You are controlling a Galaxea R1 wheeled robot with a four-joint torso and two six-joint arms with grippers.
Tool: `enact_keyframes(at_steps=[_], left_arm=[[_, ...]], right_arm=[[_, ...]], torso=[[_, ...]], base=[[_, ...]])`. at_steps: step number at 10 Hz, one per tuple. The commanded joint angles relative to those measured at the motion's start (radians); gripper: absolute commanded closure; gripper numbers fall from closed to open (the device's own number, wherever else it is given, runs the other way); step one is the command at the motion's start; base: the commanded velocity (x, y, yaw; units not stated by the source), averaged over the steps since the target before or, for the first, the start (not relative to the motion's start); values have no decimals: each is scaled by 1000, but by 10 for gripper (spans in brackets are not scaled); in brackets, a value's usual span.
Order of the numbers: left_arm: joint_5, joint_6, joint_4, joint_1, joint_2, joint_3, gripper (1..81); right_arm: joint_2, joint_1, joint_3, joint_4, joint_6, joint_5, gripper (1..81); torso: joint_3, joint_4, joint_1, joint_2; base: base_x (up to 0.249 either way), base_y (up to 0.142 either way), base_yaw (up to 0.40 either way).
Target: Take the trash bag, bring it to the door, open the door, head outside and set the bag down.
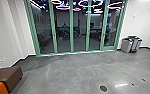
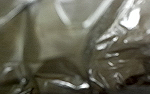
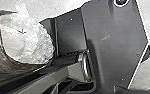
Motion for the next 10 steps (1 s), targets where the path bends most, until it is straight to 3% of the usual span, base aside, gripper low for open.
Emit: enact_keyframes(at_steps=[1, 10], left_arm=[[65, 7, 3, -63, -2, 0, 811], [65, 7, 1, -63, -2, 0, 811]], right_arm=[[1, 52, 5, -5, -3, -66, 10], [3, 52, 5, -7, -3, -66, 10]], torso=[[0, 0, 0, 0], [0, 0, 0, 0]], base=[[0, 0, -348], [0, 0, -295]])
